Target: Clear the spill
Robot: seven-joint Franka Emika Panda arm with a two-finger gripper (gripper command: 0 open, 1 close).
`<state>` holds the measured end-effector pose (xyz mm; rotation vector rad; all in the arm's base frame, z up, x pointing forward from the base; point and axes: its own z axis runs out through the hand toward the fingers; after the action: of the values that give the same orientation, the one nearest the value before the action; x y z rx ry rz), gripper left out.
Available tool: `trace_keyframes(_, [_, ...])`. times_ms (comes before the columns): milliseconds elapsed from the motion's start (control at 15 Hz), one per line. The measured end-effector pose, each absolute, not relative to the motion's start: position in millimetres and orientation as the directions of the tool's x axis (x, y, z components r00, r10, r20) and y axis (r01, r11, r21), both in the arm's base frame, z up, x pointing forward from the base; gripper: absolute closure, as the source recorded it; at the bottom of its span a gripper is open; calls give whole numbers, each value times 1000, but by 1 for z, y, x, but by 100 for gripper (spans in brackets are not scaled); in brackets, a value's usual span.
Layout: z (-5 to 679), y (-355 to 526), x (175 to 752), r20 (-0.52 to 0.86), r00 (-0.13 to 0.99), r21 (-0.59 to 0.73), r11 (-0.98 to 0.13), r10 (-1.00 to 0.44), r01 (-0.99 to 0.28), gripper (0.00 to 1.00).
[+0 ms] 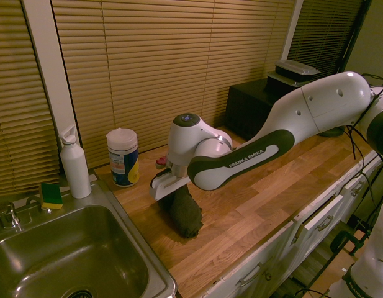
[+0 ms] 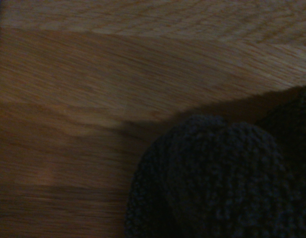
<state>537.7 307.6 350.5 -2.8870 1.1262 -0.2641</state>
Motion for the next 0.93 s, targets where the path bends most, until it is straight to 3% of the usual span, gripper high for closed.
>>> trace_keyframes(533, [354, 307, 541, 152, 721, -93, -737, -676, -670, 0])
trace_keyframes(933, [401, 304, 538, 189, 710, -105, -733, -678, -672, 0])
